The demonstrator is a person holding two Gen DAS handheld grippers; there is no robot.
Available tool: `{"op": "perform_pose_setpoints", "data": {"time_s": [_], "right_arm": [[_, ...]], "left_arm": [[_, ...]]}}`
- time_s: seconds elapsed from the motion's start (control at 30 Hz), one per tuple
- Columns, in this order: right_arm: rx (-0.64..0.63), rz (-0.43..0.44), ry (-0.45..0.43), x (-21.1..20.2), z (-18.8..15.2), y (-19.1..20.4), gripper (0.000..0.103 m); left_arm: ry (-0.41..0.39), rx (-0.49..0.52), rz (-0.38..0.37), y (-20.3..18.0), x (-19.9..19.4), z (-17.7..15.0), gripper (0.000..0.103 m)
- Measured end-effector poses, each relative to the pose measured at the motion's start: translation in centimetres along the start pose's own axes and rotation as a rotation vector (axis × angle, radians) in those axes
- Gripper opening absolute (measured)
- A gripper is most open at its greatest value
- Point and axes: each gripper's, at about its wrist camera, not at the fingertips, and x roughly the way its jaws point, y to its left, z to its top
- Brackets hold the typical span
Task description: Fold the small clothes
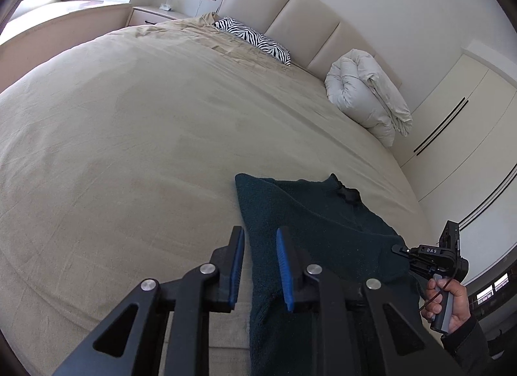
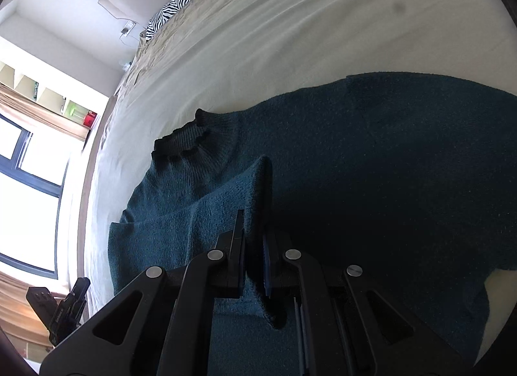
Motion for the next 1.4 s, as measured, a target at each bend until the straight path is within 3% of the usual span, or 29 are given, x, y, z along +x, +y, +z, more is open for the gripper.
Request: {"op": "perform_pose_setpoints", "data": {"time_s": [0.67,0.77,0.9,0.93,0.97,1.0,1.07,1.1,1.23,1.3,1.4], "right_arm": [[-0.005,-0.078,0.008,-0.2,-0.5,-3.1,0.008],[0.041,-0.036,0.008,0.0,-0.6,-3.8,0.009],[0.118,0.038,0.028,-0.3,-0.7,-4.9,0.013],[0.126,0.053,0.022,-0.6,-0.9,-5.1,0.016],[0.127,0.067,0.009,-1.0,-1.1,-5.2,0.023],[0.126,0.081,-0.004,-1.4,-1.4,-5.4,0.027],[0.136,0.123,-0.039,-2.4,-2.1,-5.8,0.051],[0.142,0.144,-0.060,-3.0,-2.5,-6.1,0.054],[0.131,0.196,-0.088,-5.1,-4.2,-6.3,0.056],[0.124,0.256,-0.088,-5.8,-5.2,-6.0,0.057],[0.087,0.317,-0.090,-6.2,-6.3,-5.1,0.057]], "left_arm": [[0.071,-0.026,-0.058,-0.8,5.9,0.5,0.023],[0.104,-0.012,-0.063,-1.0,7.9,0.9,0.023],[0.160,0.003,-0.008,-0.1,11.5,2.0,0.023],[0.174,0.003,-0.002,0.3,12.3,2.2,0.018],[0.180,0.008,0.009,0.6,12.9,2.3,0.008],[0.183,0.020,0.017,0.8,13.4,2.4,0.006],[0.180,0.034,0.002,1.2,13.9,2.4,0.005],[0.180,0.021,-0.012,1.6,13.9,2.4,0.005],[0.142,0.048,0.006,0.9,11.5,2.3,0.006],[0.106,0.090,-0.019,-0.4,9.6,1.7,0.007],[0.137,0.148,-0.021,-1.7,9.2,-0.1,0.007]]}}
